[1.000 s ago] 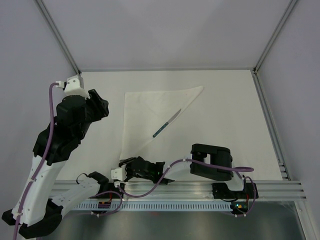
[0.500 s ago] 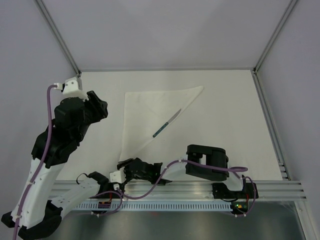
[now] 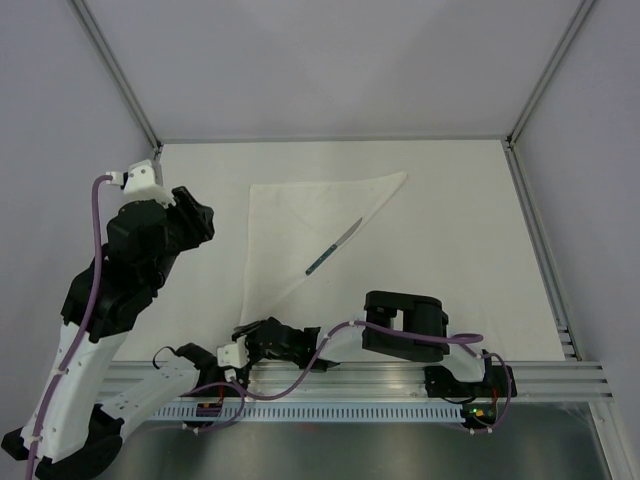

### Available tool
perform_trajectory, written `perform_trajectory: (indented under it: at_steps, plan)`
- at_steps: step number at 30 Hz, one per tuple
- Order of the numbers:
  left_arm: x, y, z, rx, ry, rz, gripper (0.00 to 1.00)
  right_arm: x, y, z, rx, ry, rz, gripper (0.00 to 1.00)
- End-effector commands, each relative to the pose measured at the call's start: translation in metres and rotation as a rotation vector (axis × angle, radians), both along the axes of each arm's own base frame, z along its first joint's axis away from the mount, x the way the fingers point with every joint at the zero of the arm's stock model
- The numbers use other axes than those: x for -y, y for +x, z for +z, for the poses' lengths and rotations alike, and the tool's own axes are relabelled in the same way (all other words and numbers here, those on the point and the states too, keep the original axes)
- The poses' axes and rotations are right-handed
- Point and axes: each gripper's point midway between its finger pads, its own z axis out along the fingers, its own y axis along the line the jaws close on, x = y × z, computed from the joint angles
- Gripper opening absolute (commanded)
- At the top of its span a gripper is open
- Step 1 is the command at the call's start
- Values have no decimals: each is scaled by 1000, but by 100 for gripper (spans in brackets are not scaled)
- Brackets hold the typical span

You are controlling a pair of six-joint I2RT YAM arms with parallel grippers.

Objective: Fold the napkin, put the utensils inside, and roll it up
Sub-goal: Fold the napkin

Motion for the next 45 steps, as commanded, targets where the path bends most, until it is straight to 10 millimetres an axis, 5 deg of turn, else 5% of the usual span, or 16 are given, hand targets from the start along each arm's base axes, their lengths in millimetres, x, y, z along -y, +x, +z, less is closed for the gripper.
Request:
perform_trajectory:
  at_steps: [1,15,27,39,45]
  plan:
    - [4,1,3,14,-24,-6,57,-9,-5,3,-9,40,18,36]
    - [4,2,1,13,-23,-5,57,-7,7,11,-29,49,-16,8]
    - [6,6,0,12,-20,-4,57,-10,37,65,-128,123,-113,2]
    - [17,17,0,10,-21,-38,57,23,106,121,-163,186,-326,1]
    - [30,31,-4,0,-12,-73,57,67,161,126,-175,181,-486,0]
